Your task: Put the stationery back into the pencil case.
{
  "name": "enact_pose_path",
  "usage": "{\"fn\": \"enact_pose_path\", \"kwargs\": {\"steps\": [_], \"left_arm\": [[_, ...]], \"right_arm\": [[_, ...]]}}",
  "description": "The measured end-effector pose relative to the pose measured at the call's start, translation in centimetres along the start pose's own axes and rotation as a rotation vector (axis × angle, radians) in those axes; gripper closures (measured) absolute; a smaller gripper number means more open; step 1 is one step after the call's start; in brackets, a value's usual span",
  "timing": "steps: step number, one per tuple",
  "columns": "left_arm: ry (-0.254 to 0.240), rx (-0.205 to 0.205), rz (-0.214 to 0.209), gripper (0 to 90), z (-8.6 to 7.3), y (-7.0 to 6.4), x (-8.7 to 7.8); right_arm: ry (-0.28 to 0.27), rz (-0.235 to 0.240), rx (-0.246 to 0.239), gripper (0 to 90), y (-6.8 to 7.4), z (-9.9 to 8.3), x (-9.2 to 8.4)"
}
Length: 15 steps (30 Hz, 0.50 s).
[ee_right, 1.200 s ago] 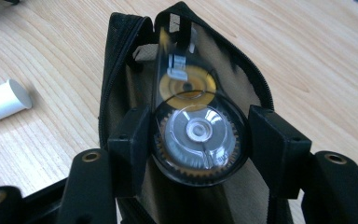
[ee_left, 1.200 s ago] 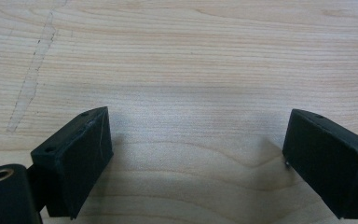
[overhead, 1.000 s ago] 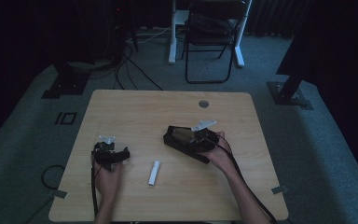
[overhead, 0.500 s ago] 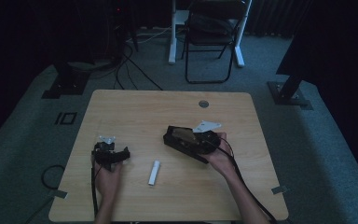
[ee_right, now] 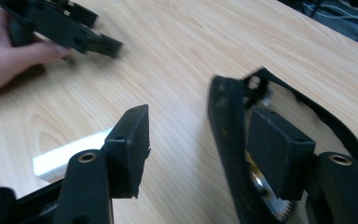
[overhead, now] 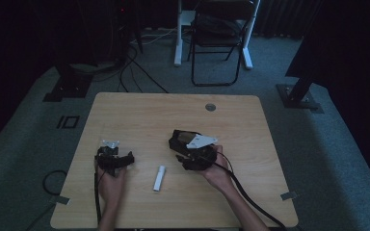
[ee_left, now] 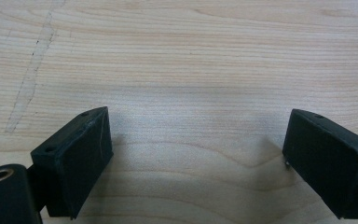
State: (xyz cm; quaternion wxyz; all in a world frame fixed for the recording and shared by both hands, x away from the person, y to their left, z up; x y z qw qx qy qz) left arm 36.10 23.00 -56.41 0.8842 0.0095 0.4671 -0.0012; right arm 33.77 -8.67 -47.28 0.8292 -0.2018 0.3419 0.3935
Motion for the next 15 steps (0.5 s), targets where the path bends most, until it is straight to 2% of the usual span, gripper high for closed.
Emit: {"fn": "enact_pose_path", "kwargs": {"steps": [10,13,15], "left_arm": [[0.0,0.0,0.0,8.3,0.0,0.0,0.0],[0.0,0.0,0.0,8.3,0.0,0.0,0.0],[0.0,0.0,0.0,8.3,0.0,0.0,0.0]], "right_arm": [[0.006,0.018,-0.015,30.2,2.1,1.3,0.9],[0.028,0.028,-0.021,26.7,2.8,1.5,1.6],[0.041,0.019,-0.026,22.7,3.3,1.5,2.2]]}}
Point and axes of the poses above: each handheld gripper's, and its own axes: x roughly forward along the jaws, z roughly out of its top, y roughly to its left, the point moved 1 cm from there along x, roughly forward along the jaws, and after that the axes turned 11 degrees about y, right-handed, at the moved point
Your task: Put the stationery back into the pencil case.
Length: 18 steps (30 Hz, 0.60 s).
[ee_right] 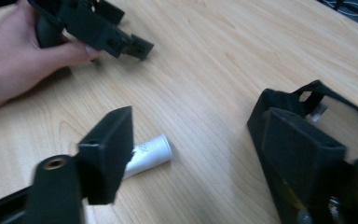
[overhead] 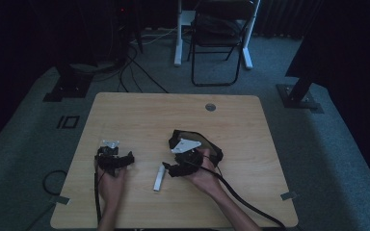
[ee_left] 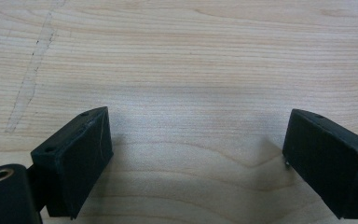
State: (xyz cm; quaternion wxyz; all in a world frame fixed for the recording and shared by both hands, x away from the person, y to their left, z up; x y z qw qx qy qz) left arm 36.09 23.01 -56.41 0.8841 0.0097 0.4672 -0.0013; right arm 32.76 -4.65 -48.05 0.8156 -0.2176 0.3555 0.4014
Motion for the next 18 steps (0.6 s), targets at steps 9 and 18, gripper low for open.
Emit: {"fn": "enact_pose_path", "kwargs": {"steps": [9,18], "left_arm": [[-0.001,-0.001,0.0,8.3,0.0,0.0,0.0],[-0.001,-0.001,0.0,8.3,0.0,0.0,0.0]], "right_arm": [[0.001,0.001,-0.007,19.2,1.6,0.4,1.5],[0.053,0.026,0.003,18.2,2.5,-0.4,4.4]]}}
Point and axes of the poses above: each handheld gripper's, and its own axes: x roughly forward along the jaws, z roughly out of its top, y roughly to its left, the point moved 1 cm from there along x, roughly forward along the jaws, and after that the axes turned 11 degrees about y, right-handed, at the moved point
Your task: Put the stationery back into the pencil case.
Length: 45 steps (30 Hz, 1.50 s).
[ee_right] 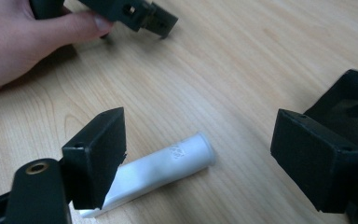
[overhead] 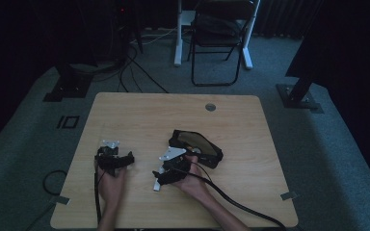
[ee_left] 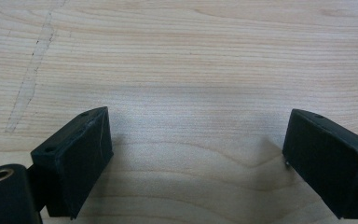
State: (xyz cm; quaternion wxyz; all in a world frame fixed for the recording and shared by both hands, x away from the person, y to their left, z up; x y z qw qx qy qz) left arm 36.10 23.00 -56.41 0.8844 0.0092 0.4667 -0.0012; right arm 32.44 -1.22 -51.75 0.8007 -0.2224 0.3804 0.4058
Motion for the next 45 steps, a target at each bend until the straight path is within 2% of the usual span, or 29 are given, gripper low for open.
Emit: {"fn": "enact_pose_path", "kwargs": {"steps": [11,18,23,31,32,33,39,45], "left_arm": [[0.0,0.0,0.0,8.3,0.0,0.0,0.0],[0.0,0.0,0.0,8.3,0.0,0.0,0.0],[0.0,0.0,0.0,8.3,0.0,0.0,0.0],[0.0,0.0,0.0,8.3,0.0,0.0,0.0],[0.0,0.0,0.0,8.3,0.0,0.0,0.0],[0.0,0.0,0.0,8.3,0.0,0.0,0.0],[0.0,0.0,0.0,8.3,0.0,0.0,0.0],[0.001,0.001,0.0,8.3,0.0,0.0,0.0]], "right_arm": [[0.036,0.016,-0.016,18.2,0.8,-0.2,1.4],[0.093,0.011,-0.043,18.9,1.1,-0.8,2.7],[0.119,0.014,-0.061,21.8,1.1,-1.0,2.7],[0.124,0.024,-0.09,34.9,1.0,-1.5,2.1],[0.125,0.032,-0.1,42.4,0.8,-1.7,1.9],[0.125,0.03,-0.103,43.9,0.7,-1.7,1.9],[0.129,0.03,-0.094,54.1,0.2,-2.2,1.5],[0.129,0.028,-0.086,59.7,-0.2,-2.8,1.0]]}}
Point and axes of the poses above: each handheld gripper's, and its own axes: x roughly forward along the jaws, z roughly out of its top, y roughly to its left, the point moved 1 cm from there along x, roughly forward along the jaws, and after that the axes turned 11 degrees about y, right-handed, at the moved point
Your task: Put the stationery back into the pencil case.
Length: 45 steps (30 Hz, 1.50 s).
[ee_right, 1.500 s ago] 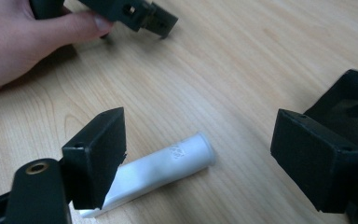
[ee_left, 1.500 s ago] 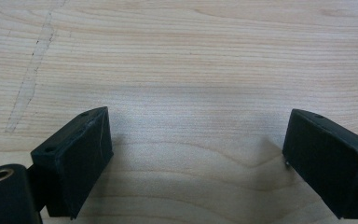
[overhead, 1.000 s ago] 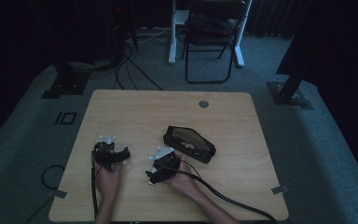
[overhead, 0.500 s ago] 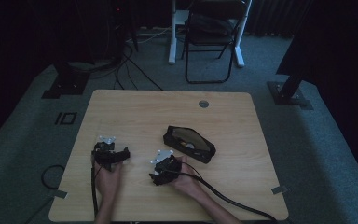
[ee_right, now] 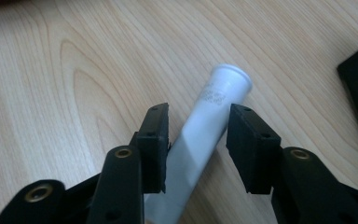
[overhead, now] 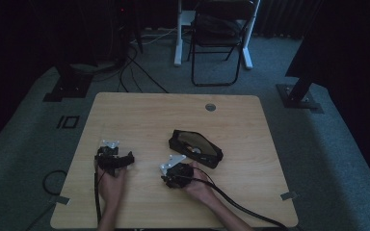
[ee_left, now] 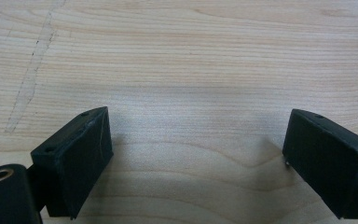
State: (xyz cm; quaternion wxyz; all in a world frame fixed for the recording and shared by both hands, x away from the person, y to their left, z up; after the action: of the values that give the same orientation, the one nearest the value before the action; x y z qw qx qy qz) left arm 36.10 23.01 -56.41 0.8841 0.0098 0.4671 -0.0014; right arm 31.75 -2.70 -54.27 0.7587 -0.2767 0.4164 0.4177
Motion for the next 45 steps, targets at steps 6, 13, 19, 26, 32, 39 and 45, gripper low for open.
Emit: {"fn": "enact_pose_path", "kwargs": {"steps": [6,13,19,26,32,39,45], "left_arm": [[0.0,0.0,0.0,8.3,0.0,0.0,0.0],[0.0,0.0,0.0,8.3,0.0,0.0,0.0],[0.0,0.0,0.0,8.3,0.0,0.0,0.0],[-0.001,0.0,-0.001,8.3,0.0,0.0,0.0],[0.0,0.0,0.0,8.3,0.0,0.0,0.0],[-0.001,0.0,-0.001,8.3,0.0,0.0,0.0],[0.0,0.0,0.0,8.3,0.0,0.0,0.0]], "right_arm": [[0.0,-0.003,0.014,60.1,-0.5,-0.8,-0.4],[0.002,0.0,0.029,58.7,-0.9,-1.6,-0.5],[0.014,-0.003,0.036,60.6,-1.2,-2.1,-0.3],[0.019,0.016,0.053,62.3,-1.3,-2.5,-0.2],[0.023,0.027,0.069,65.5,-1.7,-2.7,-0.3],[0.023,0.023,0.071,70.4,-2.0,-3.0,-0.5],[0.023,0.022,0.068,71.0,-2.2,-3.1,-0.5]]}}
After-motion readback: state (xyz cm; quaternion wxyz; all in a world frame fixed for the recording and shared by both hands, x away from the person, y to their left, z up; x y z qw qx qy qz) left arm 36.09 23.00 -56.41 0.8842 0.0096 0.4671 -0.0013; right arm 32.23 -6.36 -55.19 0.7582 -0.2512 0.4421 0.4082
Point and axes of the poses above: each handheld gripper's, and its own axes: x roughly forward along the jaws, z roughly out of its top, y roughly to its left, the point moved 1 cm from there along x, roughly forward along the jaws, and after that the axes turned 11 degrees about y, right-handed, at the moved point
